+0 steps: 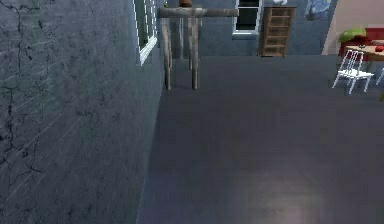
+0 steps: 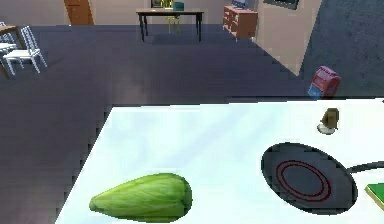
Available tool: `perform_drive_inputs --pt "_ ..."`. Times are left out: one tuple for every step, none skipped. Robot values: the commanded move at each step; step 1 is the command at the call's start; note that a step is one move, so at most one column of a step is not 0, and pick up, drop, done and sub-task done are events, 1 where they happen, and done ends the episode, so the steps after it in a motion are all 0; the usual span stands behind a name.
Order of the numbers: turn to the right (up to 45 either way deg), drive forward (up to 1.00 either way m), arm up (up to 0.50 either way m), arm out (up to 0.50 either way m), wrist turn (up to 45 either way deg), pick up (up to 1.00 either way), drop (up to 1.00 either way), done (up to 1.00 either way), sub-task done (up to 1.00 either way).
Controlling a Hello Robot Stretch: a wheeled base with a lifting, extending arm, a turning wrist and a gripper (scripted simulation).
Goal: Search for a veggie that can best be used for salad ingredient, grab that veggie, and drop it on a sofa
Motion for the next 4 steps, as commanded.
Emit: perform_drive_inputs --pt "-9.0 0.0 0.0 0.0 0.0 0.0 0.0 0.0 0.0" --pt "0.0 0.0 0.5 0.0 0.0 0.0 0.0 0.0 0.0" --pt "0.0 0.0 0.38 0.0 0.0 0.0 0.0 0.0 0.0" --pt "0.0 0.0 0.0 0.0 45.0 0.0 0.0 0.0 0.0"
